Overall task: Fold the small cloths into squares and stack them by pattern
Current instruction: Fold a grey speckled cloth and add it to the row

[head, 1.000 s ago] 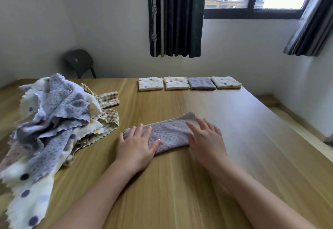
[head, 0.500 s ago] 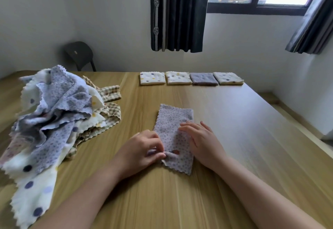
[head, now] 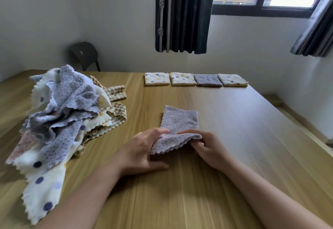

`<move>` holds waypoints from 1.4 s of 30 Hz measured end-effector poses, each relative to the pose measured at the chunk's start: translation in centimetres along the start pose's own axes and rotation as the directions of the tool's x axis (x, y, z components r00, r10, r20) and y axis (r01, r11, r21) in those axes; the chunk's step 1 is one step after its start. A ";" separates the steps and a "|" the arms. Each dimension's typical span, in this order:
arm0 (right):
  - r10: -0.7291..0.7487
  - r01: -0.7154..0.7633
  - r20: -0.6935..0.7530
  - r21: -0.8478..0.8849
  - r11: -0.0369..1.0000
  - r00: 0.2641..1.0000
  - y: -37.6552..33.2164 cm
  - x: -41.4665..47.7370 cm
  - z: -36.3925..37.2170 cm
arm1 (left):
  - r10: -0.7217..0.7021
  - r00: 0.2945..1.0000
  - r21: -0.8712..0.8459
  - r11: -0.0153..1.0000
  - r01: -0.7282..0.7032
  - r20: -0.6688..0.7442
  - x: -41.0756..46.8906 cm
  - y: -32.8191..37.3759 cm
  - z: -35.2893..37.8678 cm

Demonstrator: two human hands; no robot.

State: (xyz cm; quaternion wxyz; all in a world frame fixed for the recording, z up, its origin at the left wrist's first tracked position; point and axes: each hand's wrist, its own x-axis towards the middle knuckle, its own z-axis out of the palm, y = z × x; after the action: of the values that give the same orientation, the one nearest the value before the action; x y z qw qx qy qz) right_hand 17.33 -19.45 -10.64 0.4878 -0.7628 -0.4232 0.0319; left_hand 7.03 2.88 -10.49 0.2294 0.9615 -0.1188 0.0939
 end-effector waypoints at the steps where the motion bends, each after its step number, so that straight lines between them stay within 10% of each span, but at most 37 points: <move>1: 0.013 -0.012 -0.018 0.047 0.999 1.000 -0.1 0.0 -0.1 | 0.018 0.999 0.001 1.000 -0.018 -0.031 0.0 0.0 0.1; 10: -0.059 0.072 -0.088 0.153 0.986 0.994 -0.4 -0.2 -0.7 | 0.006 0.958 -0.332 0.937 -0.106 -0.287 0.0 0.8 0.4; 19: -0.142 0.157 0.119 -0.121 0.980 0.983 -0.1 -1.3 -1.7 | 0.271 0.959 0.206 0.946 -0.249 -0.082 0.4 0.8 0.6; 29: -0.136 0.281 0.383 -0.351 0.893 0.914 0.5 -2.7 -2.3 | 0.275 0.961 0.277 0.922 -0.270 0.021 -0.3 0.0 0.7; 36: -0.172 0.203 0.134 -0.280 0.938 0.976 0.2 -3.7 -2.4 | 0.282 0.930 0.087 0.959 -0.269 -0.238 -1.6 1.5 0.9; 42: 0.136 -0.133 -0.137 0.028 0.991 0.981 -1.8 -1.3 -1.6 | -0.203 0.954 -0.315 0.941 0.127 -0.221 0.5 3.2 -0.1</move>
State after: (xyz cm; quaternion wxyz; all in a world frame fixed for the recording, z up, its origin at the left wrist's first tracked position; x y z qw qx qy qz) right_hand 16.14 -21.21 -8.94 0.5196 -0.7855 -0.3357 0.0156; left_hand 6.65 0.04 -8.89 0.3913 0.9031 -0.0199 0.1759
